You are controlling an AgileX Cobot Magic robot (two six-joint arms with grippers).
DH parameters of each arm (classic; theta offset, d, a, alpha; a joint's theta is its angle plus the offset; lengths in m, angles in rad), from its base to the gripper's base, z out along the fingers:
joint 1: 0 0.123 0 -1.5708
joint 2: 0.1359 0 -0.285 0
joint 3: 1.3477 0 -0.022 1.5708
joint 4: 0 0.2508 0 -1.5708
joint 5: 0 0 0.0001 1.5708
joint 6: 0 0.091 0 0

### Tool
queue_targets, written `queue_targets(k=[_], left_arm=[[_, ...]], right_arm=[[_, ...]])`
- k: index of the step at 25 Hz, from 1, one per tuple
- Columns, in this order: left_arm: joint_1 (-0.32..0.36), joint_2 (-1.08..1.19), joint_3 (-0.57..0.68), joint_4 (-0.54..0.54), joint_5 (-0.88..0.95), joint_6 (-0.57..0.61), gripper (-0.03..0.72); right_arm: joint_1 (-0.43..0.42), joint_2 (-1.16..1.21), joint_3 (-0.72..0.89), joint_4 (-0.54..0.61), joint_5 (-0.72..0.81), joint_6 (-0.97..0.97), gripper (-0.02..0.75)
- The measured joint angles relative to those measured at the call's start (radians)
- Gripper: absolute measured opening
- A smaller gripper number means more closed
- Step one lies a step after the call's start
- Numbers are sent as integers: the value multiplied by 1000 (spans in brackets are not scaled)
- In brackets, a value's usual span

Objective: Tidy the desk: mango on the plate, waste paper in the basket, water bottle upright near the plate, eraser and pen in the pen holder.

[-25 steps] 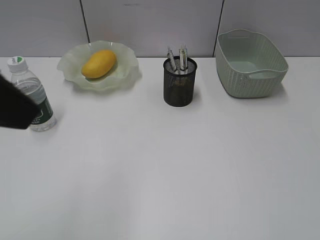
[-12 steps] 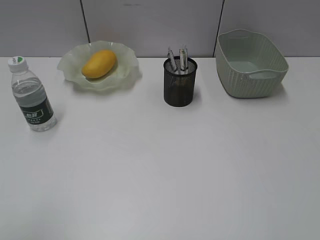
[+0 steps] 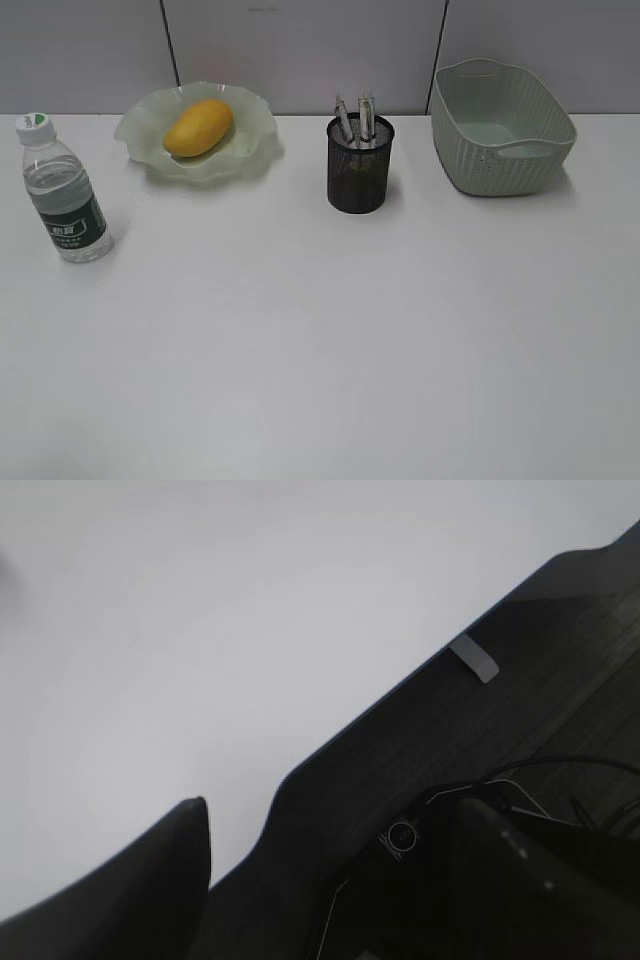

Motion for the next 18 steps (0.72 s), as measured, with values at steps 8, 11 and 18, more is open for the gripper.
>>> queue_targets(k=[8,11,18], left_arm=[[0,0,17,-7,-13,20,571],[0,0,17,-39,-14,63,571],[0,0,17,-52,-14,80,571]], right_arm=[[0,0,0,2,0,-13,498],[0,0,0,23,0,-45,498],[0,0,0,58,0,-86,498]])
